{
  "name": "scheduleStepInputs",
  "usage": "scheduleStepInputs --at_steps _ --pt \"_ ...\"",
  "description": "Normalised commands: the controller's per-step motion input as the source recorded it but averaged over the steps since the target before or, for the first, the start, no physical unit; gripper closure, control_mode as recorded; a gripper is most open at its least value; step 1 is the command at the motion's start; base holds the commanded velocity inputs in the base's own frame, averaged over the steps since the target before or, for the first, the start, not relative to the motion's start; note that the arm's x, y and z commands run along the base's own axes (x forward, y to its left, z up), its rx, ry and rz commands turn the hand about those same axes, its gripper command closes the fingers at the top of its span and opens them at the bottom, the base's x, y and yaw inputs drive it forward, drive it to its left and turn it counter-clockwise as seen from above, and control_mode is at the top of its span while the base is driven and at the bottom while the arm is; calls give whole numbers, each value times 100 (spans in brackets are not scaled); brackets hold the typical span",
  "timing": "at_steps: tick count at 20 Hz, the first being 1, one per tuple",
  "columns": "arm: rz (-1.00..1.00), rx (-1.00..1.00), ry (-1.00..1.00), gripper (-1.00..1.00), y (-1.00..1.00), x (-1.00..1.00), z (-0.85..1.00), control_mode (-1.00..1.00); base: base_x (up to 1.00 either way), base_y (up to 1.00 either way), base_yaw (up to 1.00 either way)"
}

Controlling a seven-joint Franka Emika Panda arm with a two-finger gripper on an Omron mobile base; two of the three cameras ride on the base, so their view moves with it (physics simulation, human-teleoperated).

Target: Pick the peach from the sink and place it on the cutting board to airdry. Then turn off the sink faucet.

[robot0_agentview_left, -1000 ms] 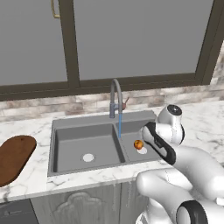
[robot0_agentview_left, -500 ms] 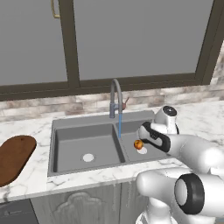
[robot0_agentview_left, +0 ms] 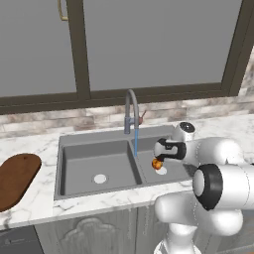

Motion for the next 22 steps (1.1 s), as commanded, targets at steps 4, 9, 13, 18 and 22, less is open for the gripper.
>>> scheduleStepInputs --at_steps 4,9,13,18,22 --pt "0 0 2 -100 -3 23 -25 -100 0 0 0" --pt "0 0 1 -100 -1 23 -19 -100 0 0 0" --pt "0 0 1 -100 0 22 -21 -100 0 0 0" --pt "0 0 1 -100 0 20 -26 -100 0 0 0" --pt "0 0 1 -100 0 19 -24 -100 0 0 0"
